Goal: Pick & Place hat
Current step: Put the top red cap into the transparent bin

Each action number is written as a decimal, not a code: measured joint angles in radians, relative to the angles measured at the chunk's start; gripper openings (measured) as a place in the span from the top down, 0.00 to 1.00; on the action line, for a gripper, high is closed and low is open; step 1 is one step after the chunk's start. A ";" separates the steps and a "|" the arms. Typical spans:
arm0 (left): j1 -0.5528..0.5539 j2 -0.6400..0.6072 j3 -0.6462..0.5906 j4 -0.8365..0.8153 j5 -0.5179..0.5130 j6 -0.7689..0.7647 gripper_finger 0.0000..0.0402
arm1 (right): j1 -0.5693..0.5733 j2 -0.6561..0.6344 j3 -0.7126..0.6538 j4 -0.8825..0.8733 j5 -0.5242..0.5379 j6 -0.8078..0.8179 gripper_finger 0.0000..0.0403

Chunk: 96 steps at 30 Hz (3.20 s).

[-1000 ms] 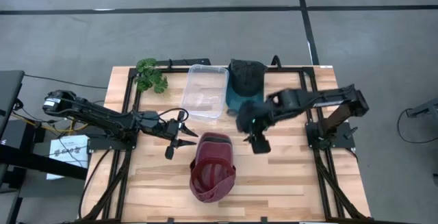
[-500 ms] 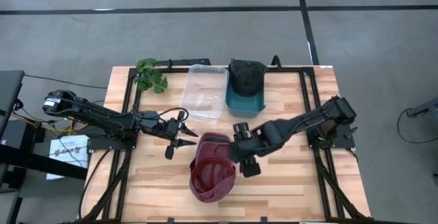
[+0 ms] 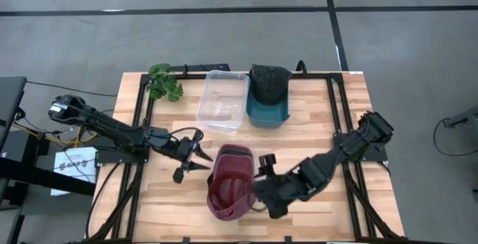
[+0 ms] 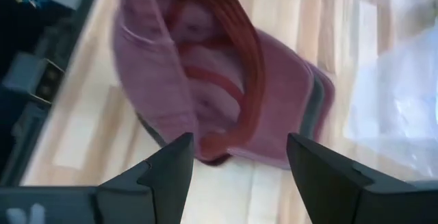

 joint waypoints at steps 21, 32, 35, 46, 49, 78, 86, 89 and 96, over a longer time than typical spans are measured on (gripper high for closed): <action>-0.375 0.002 0.000 0.136 -0.332 0.000 0.67 | 0.130 0.040 -0.011 0.222 0.008 -0.017 0.47; -0.346 0.002 0.000 0.144 -0.330 0.045 0.67 | 0.064 0.134 -0.011 0.278 -0.001 -0.190 0.55; -0.345 0.002 0.000 0.144 -0.330 0.032 0.67 | 0.035 0.133 -0.011 0.329 -0.041 -0.222 0.56; -0.345 0.002 0.000 0.146 -0.330 0.033 0.67 | -0.051 0.132 -0.011 0.411 -0.254 -0.258 0.57; -0.345 0.002 0.000 0.146 -0.330 0.034 0.67 | -0.069 0.132 -0.011 0.411 -0.255 -0.274 0.57; -0.344 0.002 0.000 0.146 -0.330 0.034 0.67 | -0.120 0.240 -0.011 0.467 -0.439 -0.312 0.59; -0.344 0.002 0.000 0.146 -0.330 0.034 0.67 | -0.119 0.233 -0.010 0.467 -0.442 -0.318 0.66; -0.344 0.002 0.000 0.146 -0.330 0.034 0.67 | -0.119 0.224 -0.009 0.472 -0.442 -0.318 0.71; -0.344 0.002 0.000 0.146 -0.330 0.034 0.67 | -0.119 0.221 -0.010 0.457 -0.483 -0.293 0.97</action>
